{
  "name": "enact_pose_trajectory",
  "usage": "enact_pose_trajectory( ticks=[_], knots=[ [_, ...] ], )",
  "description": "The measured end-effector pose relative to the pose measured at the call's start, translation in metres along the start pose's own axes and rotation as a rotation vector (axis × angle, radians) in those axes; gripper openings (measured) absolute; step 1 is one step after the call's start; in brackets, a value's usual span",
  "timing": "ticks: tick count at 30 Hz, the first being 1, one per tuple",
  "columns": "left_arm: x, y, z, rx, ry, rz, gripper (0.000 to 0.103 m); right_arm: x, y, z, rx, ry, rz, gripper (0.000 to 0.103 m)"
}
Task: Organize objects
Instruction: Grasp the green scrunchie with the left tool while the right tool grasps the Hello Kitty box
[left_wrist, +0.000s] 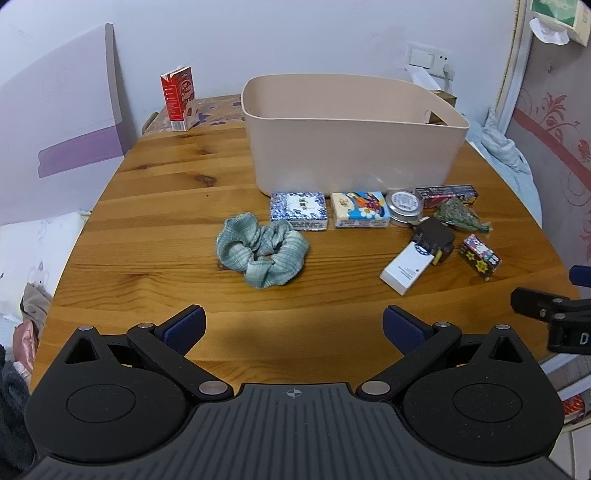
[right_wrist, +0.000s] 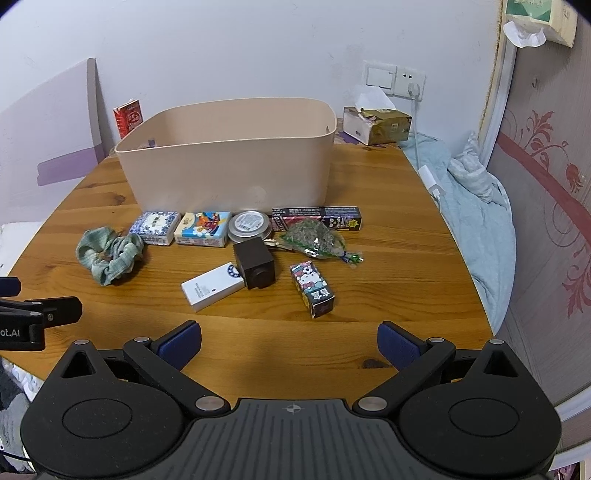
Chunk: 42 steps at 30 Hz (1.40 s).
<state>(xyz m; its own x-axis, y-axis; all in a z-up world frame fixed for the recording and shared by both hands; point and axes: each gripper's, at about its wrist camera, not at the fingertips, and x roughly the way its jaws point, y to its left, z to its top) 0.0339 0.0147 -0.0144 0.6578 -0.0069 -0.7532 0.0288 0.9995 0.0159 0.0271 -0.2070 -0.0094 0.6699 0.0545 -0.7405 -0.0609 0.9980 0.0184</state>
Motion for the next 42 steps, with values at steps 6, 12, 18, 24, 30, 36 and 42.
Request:
enact_pose_trajectory(
  ticks=[6, 12, 18, 24, 30, 36, 42],
  knots=[
    [0.019, 0.008, 0.007, -0.007, 0.019, -0.001, 0.103, 0.014, -0.005, 0.007, 0.014, -0.006, -0.019, 0.103],
    [0.046, 0.02, 0.016, -0.016, 0.03, 0.022, 0.103, 0.041, -0.01, 0.008, 0.024, 0.018, -0.04, 0.103],
    [0.081, 0.033, 0.026, -0.028, 0.014, 0.046, 0.103, 0.071, -0.017, 0.01, 0.027, 0.041, -0.069, 0.103],
    [0.114, 0.045, 0.034, -0.054, 0.039, -0.005, 0.103, 0.102, -0.018, 0.015, 0.0, 0.075, -0.105, 0.103],
    [0.13, 0.044, 0.035, -0.039, 0.023, -0.006, 0.084, 0.123, -0.026, 0.02, 0.019, 0.068, -0.094, 0.086],
    [0.129, 0.044, 0.04, -0.018, 0.019, 0.003, 0.051, 0.12, -0.02, 0.025, 0.005, 0.037, -0.041, 0.033],
    [0.115, 0.047, 0.038, -0.031, 0.031, -0.012, 0.025, 0.113, -0.011, 0.022, -0.018, 0.033, -0.026, 0.023]
  ],
)
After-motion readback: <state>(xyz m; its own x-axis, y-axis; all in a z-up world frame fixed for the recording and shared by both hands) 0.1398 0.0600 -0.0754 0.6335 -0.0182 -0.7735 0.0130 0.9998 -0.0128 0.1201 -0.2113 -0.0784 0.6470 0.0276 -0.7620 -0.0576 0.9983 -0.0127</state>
